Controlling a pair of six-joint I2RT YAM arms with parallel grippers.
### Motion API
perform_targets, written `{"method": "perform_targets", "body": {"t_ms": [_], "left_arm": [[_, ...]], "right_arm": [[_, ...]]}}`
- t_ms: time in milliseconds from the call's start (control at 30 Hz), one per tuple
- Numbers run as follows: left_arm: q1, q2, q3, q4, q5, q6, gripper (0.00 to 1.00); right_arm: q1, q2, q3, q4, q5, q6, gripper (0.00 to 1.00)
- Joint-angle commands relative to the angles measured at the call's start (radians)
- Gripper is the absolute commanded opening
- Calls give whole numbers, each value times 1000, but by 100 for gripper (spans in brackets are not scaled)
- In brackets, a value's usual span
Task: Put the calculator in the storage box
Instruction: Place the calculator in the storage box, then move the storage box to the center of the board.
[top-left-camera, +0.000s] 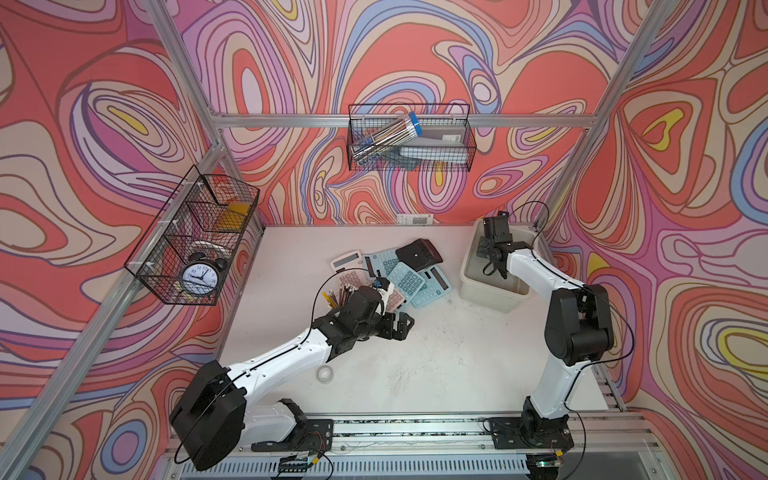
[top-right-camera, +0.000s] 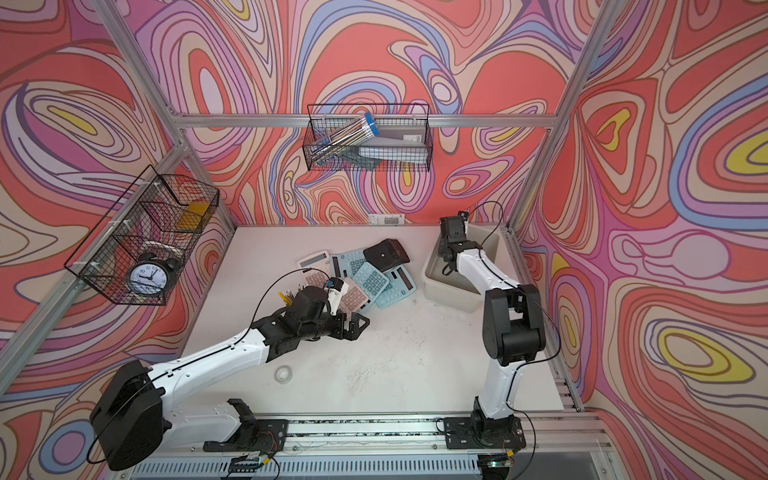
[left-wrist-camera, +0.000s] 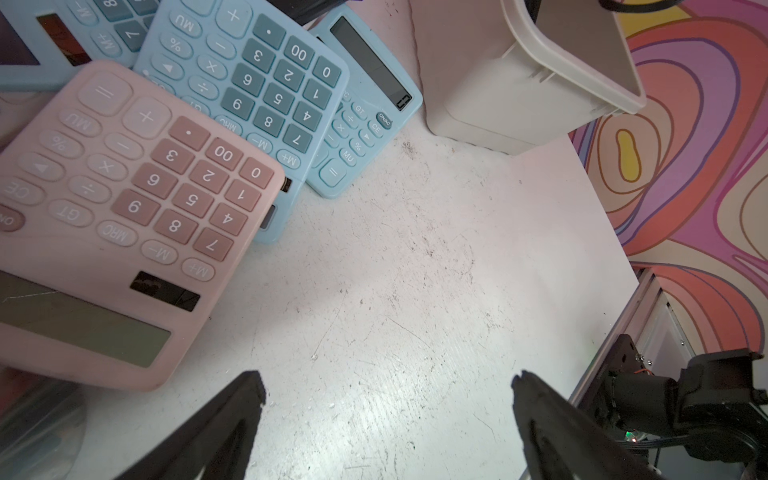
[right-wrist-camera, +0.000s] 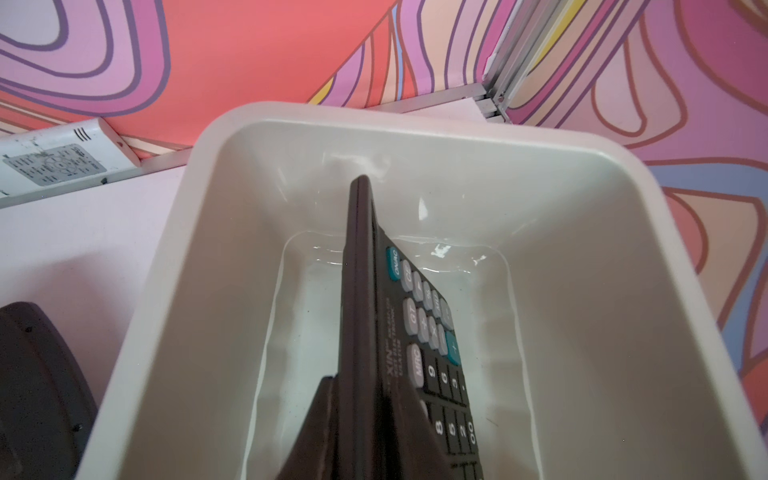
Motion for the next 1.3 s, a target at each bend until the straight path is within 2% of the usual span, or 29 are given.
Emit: {"method": "perform_targets", "body": {"t_ms": [0, 67, 333, 467, 733, 900, 1067, 1267], "left_arm": [[-1, -2, -16, 26, -5, 17, 99], [0, -4, -18, 28, -4, 18, 99], [-1, 2, -16, 29, 1, 18, 99], [-1, 1, -16, 29, 1, 20, 99], [-1, -4, -22, 34, -5, 22, 99], [-1, -6, -27, 35, -26, 31, 99], [-1, -11, -26, 31, -32, 37, 99], [-1, -20, -26, 23, -42, 37, 99]], "right_arm": [[-4, 36, 22, 39, -42, 9, 0], [-4, 47, 25, 36, -52, 23, 1], [-5, 69, 53, 0, -113, 66, 26], [-8, 74, 86, -41, -134, 79, 33], [-14, 49, 154, -146, -185, 103, 37], [-13, 1, 150, -198, -269, 105, 40], [-14, -55, 109, -236, -366, 106, 41], [-13, -103, 44, -303, -421, 102, 42]]}}
